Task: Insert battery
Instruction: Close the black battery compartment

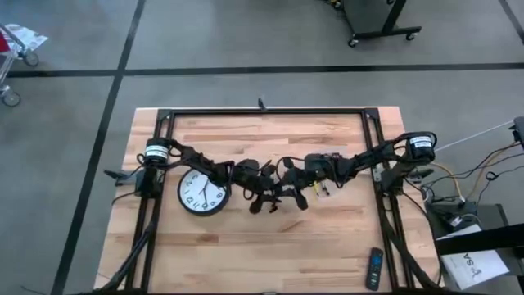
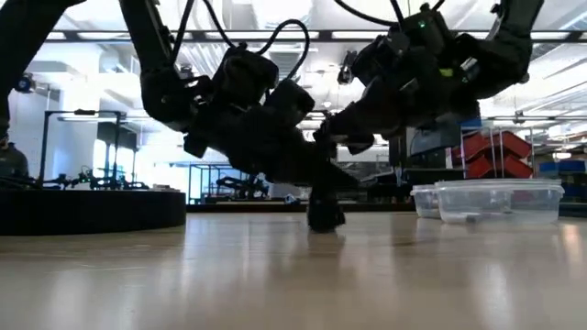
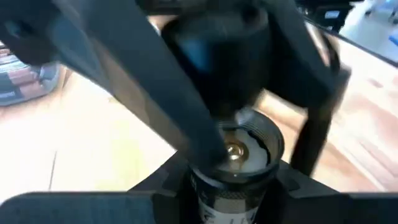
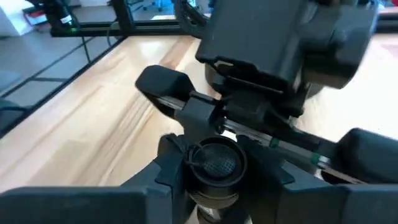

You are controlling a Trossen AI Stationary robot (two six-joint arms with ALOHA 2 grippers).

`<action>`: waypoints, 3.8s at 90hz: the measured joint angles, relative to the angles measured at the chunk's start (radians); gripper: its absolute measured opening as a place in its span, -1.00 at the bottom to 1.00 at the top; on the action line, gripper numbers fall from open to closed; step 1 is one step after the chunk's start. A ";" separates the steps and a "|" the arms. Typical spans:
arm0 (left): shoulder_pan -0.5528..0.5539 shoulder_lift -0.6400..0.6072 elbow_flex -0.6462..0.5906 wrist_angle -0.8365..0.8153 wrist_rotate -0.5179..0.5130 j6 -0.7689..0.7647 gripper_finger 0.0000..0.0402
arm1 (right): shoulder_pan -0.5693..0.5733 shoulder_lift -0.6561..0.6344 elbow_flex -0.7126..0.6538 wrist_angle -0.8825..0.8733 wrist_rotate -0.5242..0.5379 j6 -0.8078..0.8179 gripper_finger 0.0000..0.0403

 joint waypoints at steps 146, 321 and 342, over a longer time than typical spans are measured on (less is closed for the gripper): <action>0.003 -0.027 -0.148 0.172 -0.140 -0.091 -0.43 | 0.015 0.160 0.090 0.078 0.151 0.022 -0.29; 0.000 -0.027 -0.152 0.145 -0.130 -0.087 -0.43 | 0.072 -0.033 0.082 -0.233 0.318 -0.509 0.16; 0.000 -0.026 -0.152 0.141 -0.053 -0.039 -0.43 | 0.066 -0.025 0.115 -0.212 0.196 -0.570 0.17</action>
